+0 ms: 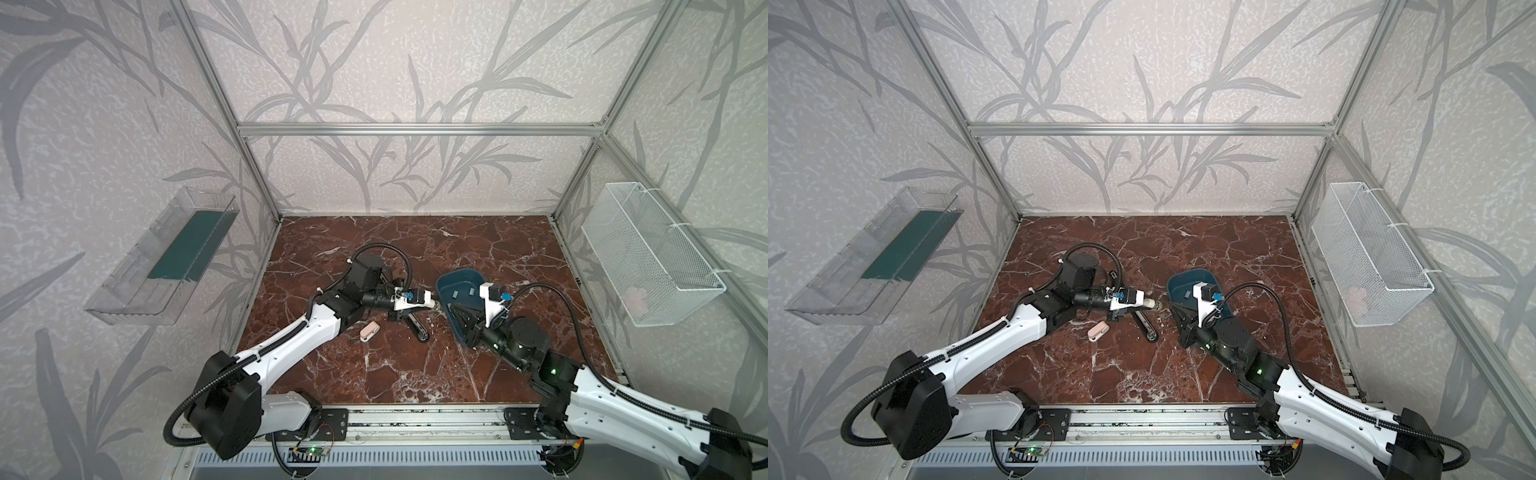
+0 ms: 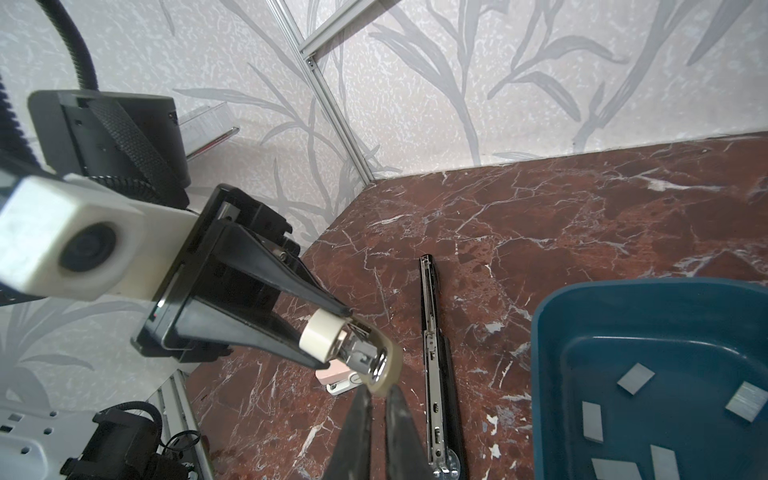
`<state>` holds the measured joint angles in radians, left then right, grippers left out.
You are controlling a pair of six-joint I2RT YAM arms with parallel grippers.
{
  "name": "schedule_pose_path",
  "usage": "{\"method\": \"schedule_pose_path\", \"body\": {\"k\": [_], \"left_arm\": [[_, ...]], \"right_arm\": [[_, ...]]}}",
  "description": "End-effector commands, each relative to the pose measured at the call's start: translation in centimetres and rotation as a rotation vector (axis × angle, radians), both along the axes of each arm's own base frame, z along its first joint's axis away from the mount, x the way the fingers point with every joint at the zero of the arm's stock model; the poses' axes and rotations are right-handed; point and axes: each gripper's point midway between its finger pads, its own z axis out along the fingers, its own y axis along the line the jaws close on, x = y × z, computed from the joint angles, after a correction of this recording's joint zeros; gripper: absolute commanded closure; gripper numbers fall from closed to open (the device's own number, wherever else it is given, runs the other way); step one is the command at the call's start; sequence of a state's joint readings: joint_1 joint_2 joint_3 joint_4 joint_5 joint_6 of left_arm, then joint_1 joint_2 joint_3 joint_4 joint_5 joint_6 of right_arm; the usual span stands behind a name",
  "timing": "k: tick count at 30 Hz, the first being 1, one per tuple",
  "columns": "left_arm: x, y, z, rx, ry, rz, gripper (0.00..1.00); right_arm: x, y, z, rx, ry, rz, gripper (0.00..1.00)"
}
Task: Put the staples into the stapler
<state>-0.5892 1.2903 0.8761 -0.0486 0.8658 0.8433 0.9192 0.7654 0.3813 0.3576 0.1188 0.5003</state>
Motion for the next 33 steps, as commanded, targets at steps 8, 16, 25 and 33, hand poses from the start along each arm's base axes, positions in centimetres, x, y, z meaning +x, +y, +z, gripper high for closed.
{"method": "schedule_pose_path", "body": {"k": [8, 16, 25, 33], "left_arm": [[-1.6, -0.9, 1.1, -0.036, -0.005, -0.084, 1.0], [-2.9, -1.4, 3.6, -0.159, 0.016, -0.137, 1.0], [-3.9, -2.1, 5.9, -0.289, 0.044, -0.186, 1.0], [-4.1, -2.5, 6.4, -0.349, 0.07, -0.197, 1.0]], "right_arm": [[0.4, 3.5, -1.3, -0.062, 0.051, 0.099, 0.88], [1.0, 3.9, -2.3, -0.089, 0.063, 0.089, 0.88], [0.4, 5.5, -2.1, -0.048, 0.046, 0.168, 0.87], [0.3, 5.2, -1.3, -0.01, -0.005, 0.164, 0.78]]}}
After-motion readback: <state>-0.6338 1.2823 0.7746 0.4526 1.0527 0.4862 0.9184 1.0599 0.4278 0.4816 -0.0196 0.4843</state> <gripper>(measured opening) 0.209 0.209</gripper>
